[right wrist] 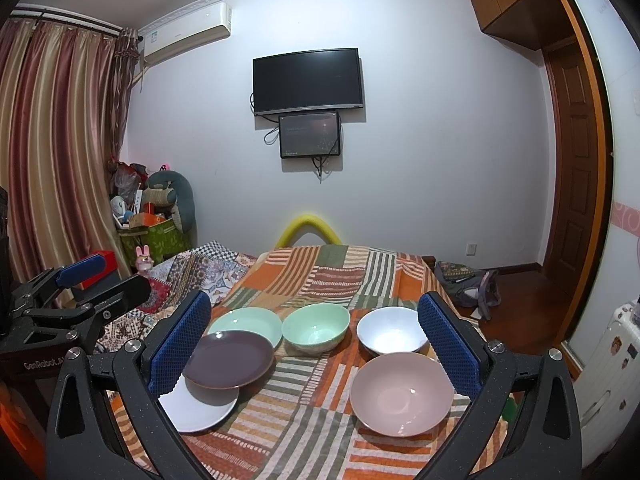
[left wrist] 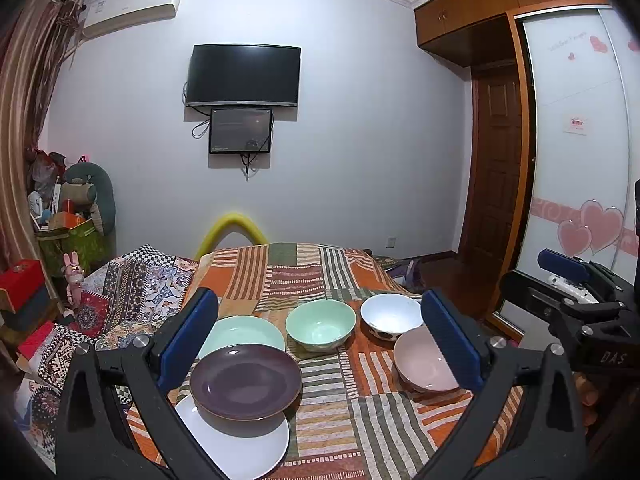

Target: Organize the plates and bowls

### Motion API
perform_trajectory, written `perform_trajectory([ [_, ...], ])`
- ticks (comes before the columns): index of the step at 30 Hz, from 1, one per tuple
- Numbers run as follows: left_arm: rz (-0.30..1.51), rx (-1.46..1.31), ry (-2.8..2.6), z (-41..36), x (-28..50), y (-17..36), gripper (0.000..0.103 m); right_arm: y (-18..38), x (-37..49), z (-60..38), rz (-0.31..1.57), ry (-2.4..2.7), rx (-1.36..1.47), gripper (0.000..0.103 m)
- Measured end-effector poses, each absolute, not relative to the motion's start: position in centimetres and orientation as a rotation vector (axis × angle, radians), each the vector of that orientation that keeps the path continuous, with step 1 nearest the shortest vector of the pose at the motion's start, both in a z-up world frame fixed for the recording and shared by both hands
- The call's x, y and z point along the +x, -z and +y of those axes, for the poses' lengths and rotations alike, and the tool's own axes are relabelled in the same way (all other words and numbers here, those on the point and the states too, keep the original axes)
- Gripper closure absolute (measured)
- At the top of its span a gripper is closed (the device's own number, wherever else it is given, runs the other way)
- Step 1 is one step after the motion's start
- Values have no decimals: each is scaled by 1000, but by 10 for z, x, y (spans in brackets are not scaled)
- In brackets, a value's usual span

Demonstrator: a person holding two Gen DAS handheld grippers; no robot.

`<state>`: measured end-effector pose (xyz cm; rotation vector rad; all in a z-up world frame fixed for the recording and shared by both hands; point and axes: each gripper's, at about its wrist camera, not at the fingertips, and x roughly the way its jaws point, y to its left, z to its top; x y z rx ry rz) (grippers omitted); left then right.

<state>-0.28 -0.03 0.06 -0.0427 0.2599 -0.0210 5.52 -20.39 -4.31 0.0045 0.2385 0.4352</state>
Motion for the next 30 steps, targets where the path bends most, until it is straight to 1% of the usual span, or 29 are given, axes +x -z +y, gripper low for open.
perform_trajectory([
  [20, 259, -51, 23, 6, -4, -1, 0, 41, 55, -203, 240, -439, 1, 0],
  [30, 284, -62, 19, 24, 3, 9, 0, 49, 65, -193, 275, -451, 0, 0],
])
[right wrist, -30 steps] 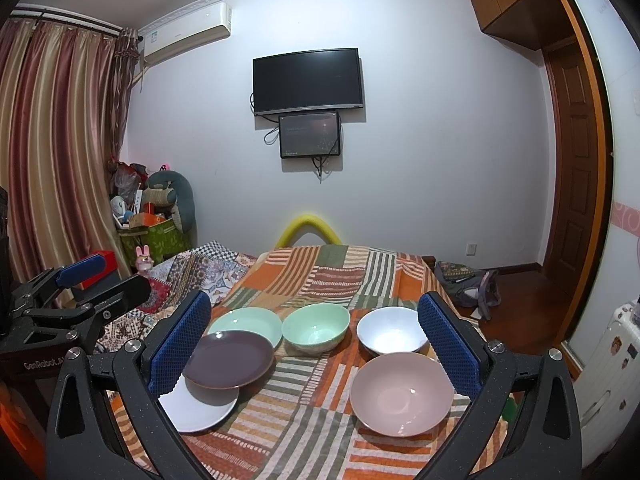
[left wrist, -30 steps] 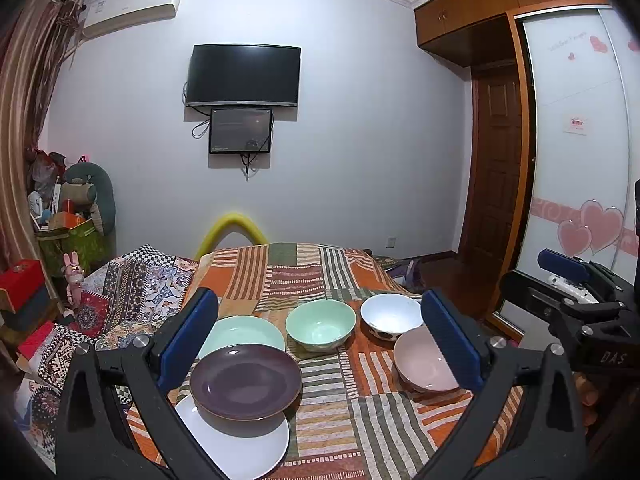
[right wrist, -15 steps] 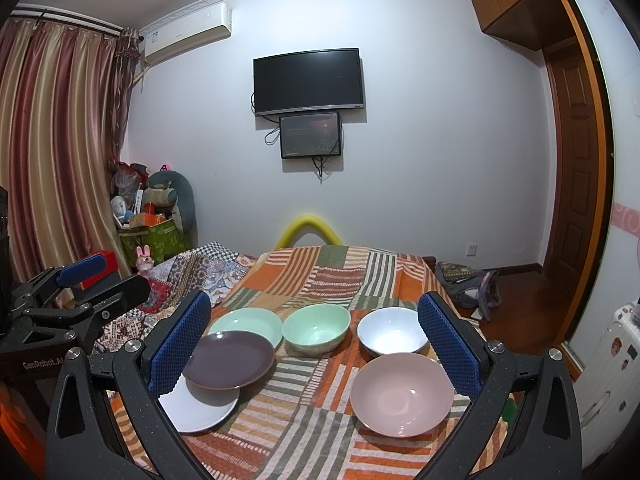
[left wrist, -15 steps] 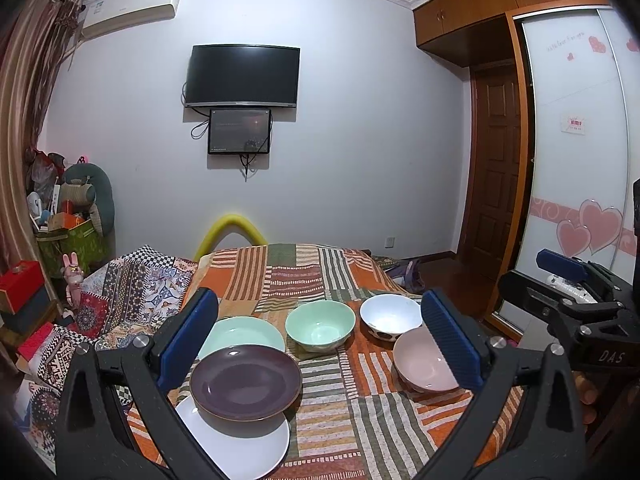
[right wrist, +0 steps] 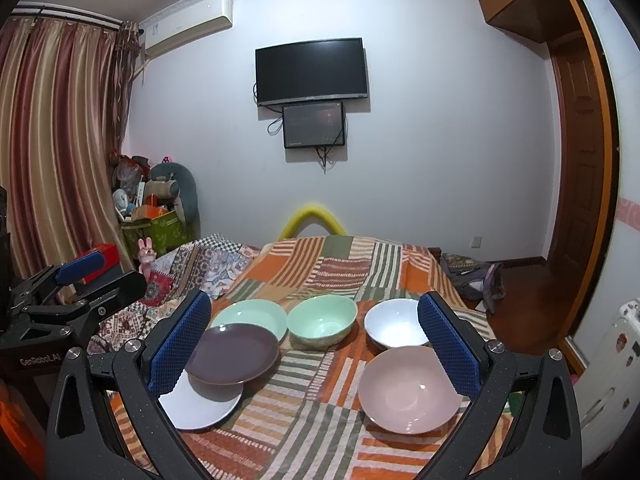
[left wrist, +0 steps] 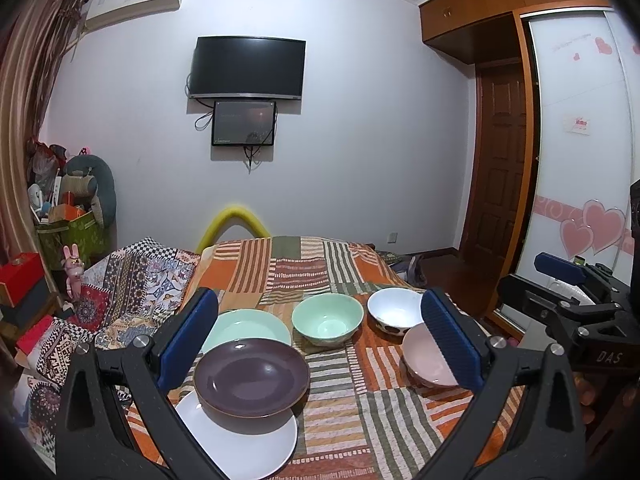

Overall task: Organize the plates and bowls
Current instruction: 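Lower both grippers onto the dark purple plate rim and close them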

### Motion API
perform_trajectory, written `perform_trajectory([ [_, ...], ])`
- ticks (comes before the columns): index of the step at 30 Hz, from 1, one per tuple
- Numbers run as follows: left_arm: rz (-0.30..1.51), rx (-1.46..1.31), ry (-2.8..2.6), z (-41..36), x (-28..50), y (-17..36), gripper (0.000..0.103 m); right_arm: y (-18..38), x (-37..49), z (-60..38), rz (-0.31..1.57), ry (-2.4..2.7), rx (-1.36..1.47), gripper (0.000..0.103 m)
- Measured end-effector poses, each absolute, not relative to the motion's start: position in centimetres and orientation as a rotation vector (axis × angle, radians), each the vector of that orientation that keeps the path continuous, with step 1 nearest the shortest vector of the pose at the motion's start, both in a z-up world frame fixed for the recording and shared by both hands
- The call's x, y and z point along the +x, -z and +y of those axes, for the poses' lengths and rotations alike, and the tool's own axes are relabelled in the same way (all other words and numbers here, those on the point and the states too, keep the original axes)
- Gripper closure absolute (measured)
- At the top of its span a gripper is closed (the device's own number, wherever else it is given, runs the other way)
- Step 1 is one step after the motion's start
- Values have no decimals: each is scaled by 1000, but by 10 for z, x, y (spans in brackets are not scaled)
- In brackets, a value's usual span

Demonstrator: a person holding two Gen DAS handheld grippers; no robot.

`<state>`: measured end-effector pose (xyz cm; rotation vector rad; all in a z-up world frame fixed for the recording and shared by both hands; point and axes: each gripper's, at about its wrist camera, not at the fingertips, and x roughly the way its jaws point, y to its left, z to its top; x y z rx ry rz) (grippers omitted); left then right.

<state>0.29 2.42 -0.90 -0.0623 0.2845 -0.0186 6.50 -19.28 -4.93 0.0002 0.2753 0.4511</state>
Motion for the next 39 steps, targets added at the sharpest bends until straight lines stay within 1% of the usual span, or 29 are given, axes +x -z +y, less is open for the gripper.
perform_trajectory([
  [9, 345, -67, -6, 58, 18, 30, 0, 67, 82, -169, 346, -461, 4, 0],
  [18, 451, -92, -64, 111, 47, 70, 0, 92, 110, -132, 471, -484, -67, 0],
  [21, 485, -119, -83, 129, 61, 84, 2, 99, 118, -119, 493, -492, -93, 0],
  [22, 495, -123, -89, 133, 65, 87, 3, 102, 120, -115, 498, -494, -98, 0],
  [24, 528, -129, -97, 145, 77, 98, 12, 108, 126, -110, 509, -495, -105, 0],
  [28, 597, -153, -100, 162, 97, 118, 16, 123, 140, -101, 550, -495, -107, 0],
  [29, 612, -158, -101, 166, 101, 123, 19, 126, 144, -99, 560, -495, -107, 1],
  [30, 636, -165, -101, 171, 108, 130, 23, 129, 147, -97, 569, -495, -107, 2],
  [32, 673, -170, -100, 175, 115, 140, 30, 133, 154, -90, 585, -500, -113, 8],
  [33, 697, -169, -94, 179, 121, 146, 32, 136, 157, -87, 595, -505, -116, 9],
  [35, 727, -174, -83, 183, 128, 157, 35, 143, 165, -81, 621, -516, -118, 16],
  [36, 744, -175, -77, 187, 132, 163, 39, 147, 170, -77, 637, -523, -117, 17],
  [39, 781, -173, -63, 191, 140, 176, 45, 158, 182, -69, 685, -539, -118, 23],
])
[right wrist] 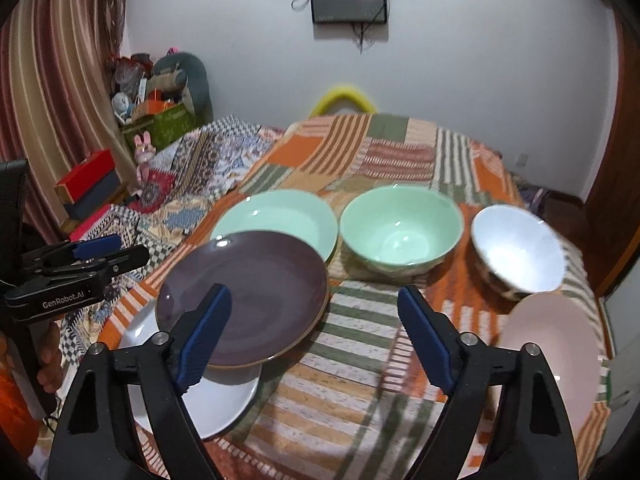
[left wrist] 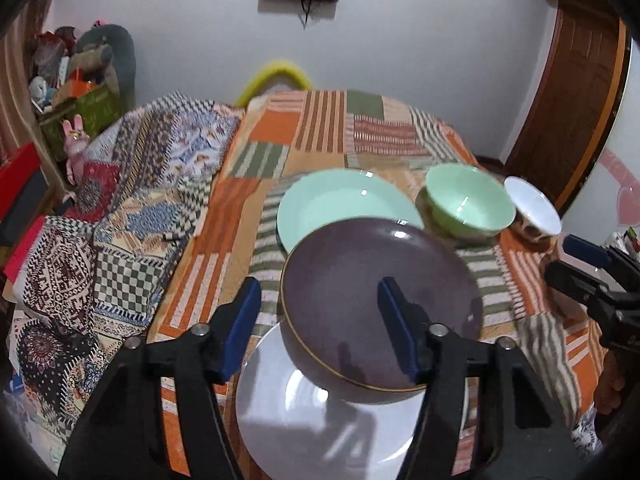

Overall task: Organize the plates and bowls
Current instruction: 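Lower both grippers onto the dark purple plate rim and close them, then lift the dark purple plate with both grippers toward the pink bowl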

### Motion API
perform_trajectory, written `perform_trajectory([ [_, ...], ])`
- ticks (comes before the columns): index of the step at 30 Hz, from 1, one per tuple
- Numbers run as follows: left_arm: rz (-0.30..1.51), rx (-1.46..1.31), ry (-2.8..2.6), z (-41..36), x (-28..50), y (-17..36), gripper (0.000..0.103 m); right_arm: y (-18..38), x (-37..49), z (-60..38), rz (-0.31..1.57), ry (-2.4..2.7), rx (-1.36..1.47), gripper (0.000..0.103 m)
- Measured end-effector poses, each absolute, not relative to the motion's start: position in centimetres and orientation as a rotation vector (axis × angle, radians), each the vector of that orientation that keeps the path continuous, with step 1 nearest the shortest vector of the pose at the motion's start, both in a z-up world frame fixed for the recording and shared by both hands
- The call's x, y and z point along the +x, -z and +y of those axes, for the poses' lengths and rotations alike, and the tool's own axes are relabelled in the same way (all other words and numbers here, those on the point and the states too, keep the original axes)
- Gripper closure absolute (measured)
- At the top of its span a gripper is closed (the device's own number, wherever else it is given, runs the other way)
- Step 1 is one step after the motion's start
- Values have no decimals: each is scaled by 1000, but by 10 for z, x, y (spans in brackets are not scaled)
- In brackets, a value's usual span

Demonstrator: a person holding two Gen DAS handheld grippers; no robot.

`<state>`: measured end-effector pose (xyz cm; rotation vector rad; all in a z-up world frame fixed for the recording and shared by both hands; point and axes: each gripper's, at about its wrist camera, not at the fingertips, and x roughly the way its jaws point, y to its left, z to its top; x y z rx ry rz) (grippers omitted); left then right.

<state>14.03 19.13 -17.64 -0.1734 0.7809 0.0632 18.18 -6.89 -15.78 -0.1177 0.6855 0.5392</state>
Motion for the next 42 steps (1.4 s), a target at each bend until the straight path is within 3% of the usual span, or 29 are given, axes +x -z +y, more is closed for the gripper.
perform_trajectory([
  [8, 854, -182, -42, 205, 159, 206, 51, 188, 210, -51, 803, -572, -138, 42],
  [14, 883, -217, -24, 217, 176, 222, 63, 208, 230, -51, 908, -580, -92, 56],
  [18, 911, -243, -11, 222, 186, 233, 73, 216, 234, -51, 950, -589, -67, 59],
  [24, 933, -279, 12, 226, 191, 244, 79, 225, 242, -47, 984, -590, -77, 63],
  [29, 937, -277, 22, 222, 192, 244, 80, 229, 244, -43, 1011, -619, -74, 74],
  [42, 941, -283, 33, 214, 179, 238, 81, 224, 242, -46, 1004, -610, -97, 76],
])
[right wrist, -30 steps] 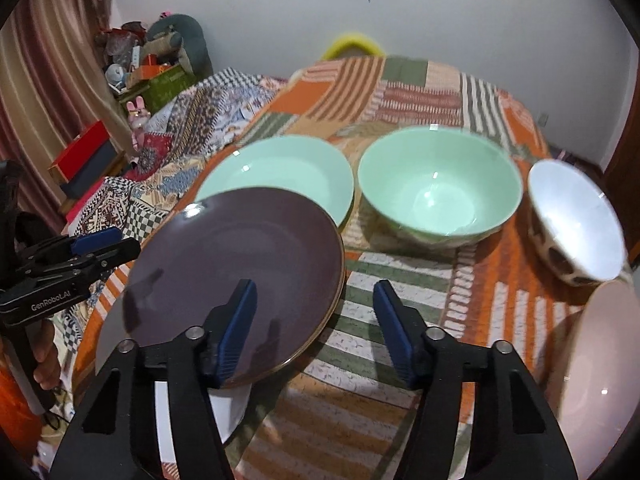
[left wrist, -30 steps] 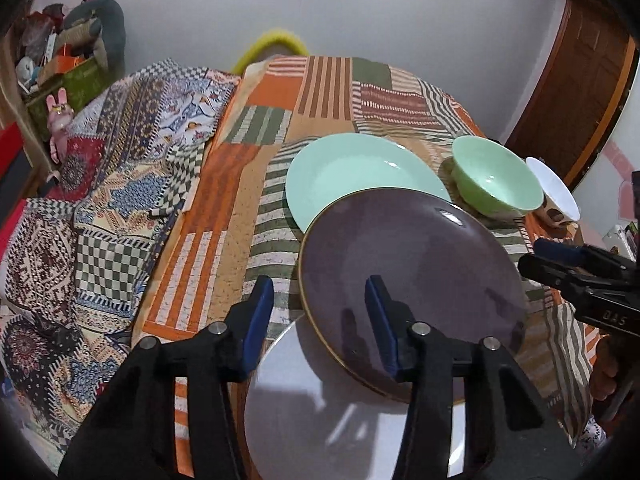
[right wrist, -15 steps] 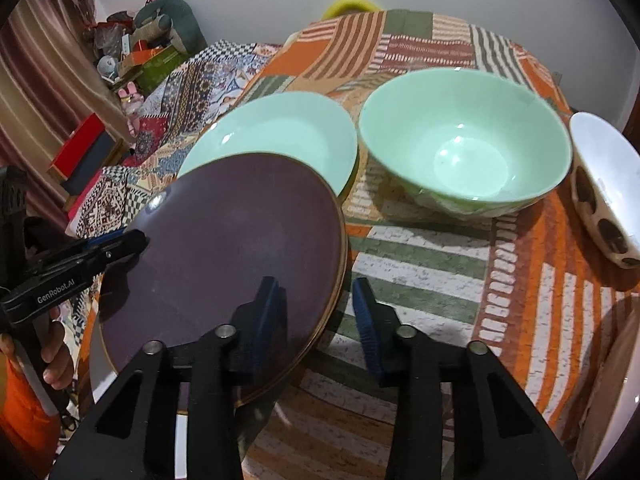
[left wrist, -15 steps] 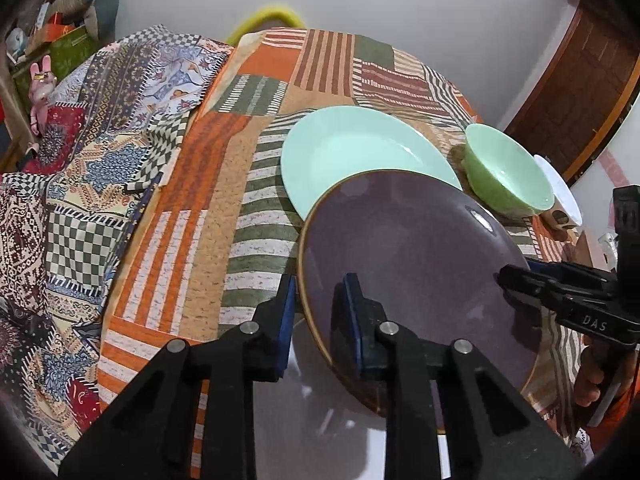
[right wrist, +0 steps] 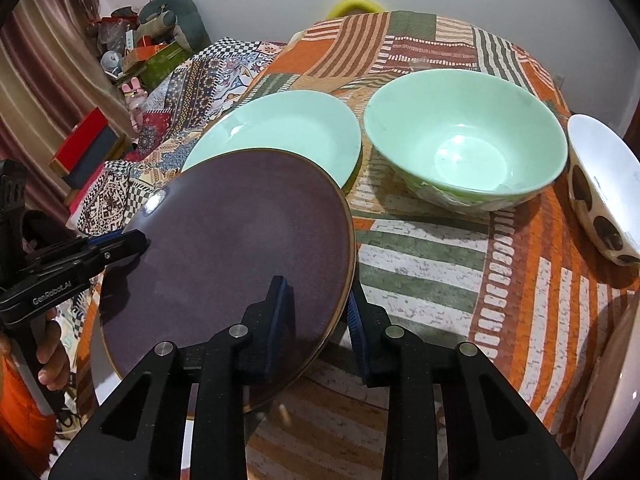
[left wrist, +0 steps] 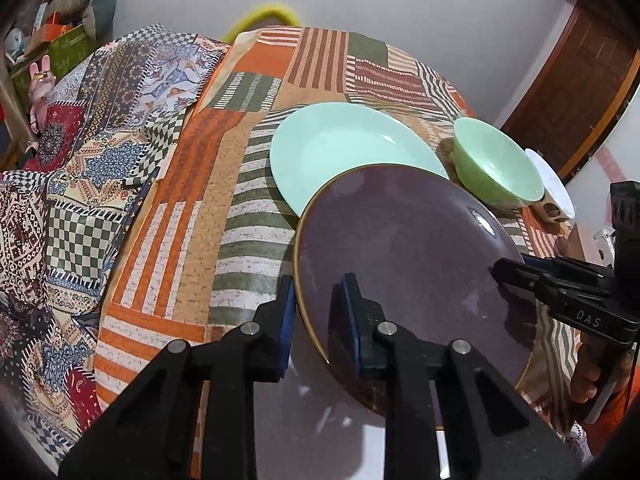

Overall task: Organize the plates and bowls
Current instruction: 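Lift the dark purple plate with both grippers toward the pink bowl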

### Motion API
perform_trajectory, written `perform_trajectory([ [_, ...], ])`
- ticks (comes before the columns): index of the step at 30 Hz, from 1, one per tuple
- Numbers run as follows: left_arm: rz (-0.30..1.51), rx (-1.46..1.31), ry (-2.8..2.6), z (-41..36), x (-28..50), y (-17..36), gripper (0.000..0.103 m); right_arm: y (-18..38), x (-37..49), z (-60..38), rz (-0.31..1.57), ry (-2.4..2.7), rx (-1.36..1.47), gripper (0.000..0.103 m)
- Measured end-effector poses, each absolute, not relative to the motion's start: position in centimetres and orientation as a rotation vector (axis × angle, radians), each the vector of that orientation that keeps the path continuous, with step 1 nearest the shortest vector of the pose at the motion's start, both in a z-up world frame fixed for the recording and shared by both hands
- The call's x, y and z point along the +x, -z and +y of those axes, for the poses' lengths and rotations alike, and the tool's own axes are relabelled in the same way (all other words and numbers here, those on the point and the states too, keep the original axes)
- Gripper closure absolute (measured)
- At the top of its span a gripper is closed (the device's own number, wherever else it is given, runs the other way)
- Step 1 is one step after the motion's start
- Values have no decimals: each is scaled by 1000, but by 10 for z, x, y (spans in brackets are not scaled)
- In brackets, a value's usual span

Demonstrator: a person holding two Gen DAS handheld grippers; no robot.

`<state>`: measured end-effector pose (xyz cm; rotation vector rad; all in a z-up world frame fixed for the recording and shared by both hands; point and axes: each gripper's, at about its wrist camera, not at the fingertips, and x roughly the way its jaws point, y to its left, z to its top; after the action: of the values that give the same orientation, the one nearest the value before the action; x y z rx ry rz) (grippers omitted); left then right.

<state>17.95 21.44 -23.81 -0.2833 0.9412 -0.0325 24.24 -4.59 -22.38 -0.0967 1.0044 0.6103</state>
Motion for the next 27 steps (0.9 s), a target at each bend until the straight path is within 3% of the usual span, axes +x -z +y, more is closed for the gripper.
perform_trajectory([
  [27, 837, -210, 35, 160, 129, 172, 81, 187, 203, -92, 927, -624, -40, 80],
])
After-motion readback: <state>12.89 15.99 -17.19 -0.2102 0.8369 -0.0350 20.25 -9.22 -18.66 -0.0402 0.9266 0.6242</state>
